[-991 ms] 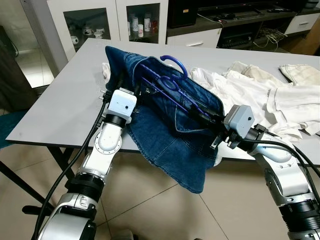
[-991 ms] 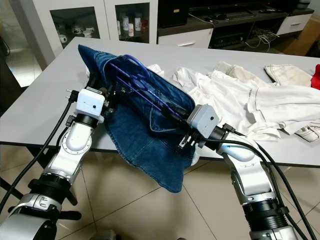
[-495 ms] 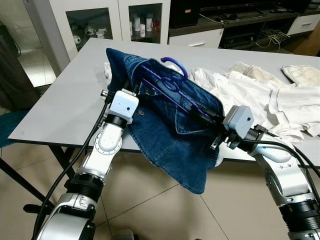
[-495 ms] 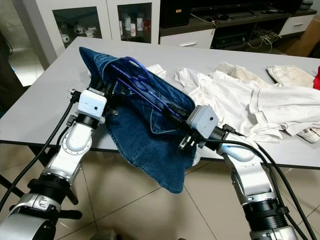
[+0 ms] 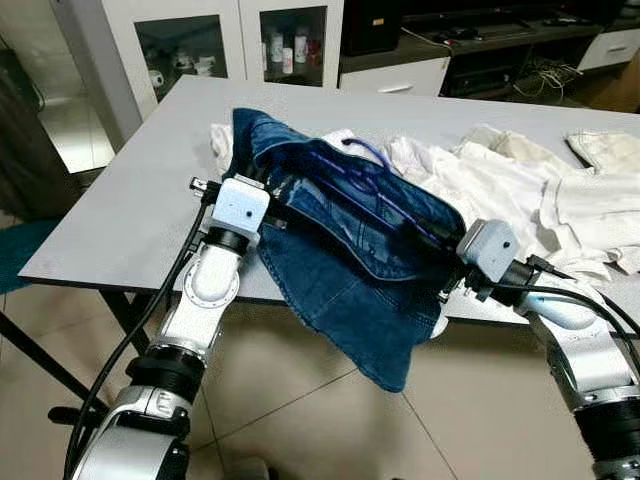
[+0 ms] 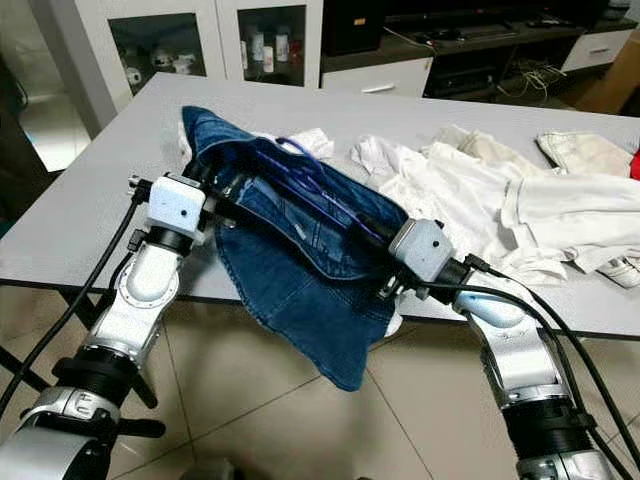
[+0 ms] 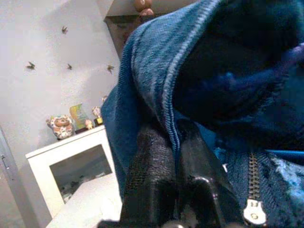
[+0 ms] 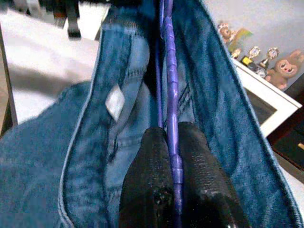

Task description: Hang hanger

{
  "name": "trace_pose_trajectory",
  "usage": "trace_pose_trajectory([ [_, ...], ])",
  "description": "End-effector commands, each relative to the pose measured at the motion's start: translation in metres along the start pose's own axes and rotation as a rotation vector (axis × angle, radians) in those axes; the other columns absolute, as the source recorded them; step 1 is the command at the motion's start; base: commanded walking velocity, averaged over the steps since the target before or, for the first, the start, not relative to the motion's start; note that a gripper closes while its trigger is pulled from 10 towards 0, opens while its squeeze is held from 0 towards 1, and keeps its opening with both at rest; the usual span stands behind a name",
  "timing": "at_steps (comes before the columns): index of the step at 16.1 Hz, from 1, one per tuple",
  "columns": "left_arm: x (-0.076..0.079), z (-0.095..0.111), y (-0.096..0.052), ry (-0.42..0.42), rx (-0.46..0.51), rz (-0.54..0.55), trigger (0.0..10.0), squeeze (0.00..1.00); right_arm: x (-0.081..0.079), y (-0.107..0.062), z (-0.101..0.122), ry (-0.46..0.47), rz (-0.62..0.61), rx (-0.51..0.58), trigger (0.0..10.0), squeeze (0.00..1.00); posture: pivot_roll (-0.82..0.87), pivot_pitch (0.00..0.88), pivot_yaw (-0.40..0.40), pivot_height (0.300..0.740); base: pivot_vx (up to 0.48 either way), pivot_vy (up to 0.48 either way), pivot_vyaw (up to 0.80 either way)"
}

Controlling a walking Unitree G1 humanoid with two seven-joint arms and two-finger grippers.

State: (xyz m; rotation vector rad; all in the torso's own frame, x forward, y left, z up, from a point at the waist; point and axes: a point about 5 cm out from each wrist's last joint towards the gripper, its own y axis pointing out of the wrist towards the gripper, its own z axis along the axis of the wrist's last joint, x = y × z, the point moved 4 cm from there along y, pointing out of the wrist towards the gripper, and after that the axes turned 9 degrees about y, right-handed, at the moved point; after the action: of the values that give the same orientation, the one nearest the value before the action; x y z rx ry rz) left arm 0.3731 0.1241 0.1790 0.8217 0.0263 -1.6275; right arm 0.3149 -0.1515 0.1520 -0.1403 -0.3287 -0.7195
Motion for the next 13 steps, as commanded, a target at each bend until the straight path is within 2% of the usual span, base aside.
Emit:
trace_pose_trajectory([
  [1,-0.008,0.002,0.004,-0.015,0.002,0.039,0.0,0.0,0.013,-0.012,-0.004,-0.031,-0.027,-0.028,10.0,0.0,0.1,0.0,-0.023,0.74,0.0,0.0,0.0],
  [6,-0.017,-0.002,0.006,-0.02,-0.017,0.067,0.0,0.0,0.01,-0.03,-0.014,-0.087,0.058,-0.116,10.0,0.0,0.1,0.0,-0.017,0.74,0.0,0.0,0.0],
  [9,-0.019,-0.001,0.008,-0.02,-0.013,0.067,0.0,0.0,0.012,-0.038,-0.019,-0.154,0.095,-0.176,10.0,0.0,0.1,0.0,-0.01,0.74,0.0,0.0,0.0],
  [10,-0.018,0.002,0.01,-0.021,-0.002,0.059,0.0,0.0,0.011,-0.038,-0.023,-0.215,0.119,-0.216,10.0,0.0,0.1,0.0,-0.005,0.74,0.0,0.0,0.0],
  [11,-0.016,0.009,0.015,-0.023,0.024,0.042,0.0,0.0,0.01,-0.036,-0.026,-0.34,0.16,-0.268,10.0,0.0,0.1,0.0,-0.004,0.74,0.0,0.0,0.0],
  [13,-0.016,0.012,0.018,-0.026,0.035,0.041,0.0,0.0,0.009,-0.034,-0.024,-0.411,0.188,-0.287,10.0,0.0,0.1,0.0,-0.004,0.74,0.0,0.0,0.0],
])
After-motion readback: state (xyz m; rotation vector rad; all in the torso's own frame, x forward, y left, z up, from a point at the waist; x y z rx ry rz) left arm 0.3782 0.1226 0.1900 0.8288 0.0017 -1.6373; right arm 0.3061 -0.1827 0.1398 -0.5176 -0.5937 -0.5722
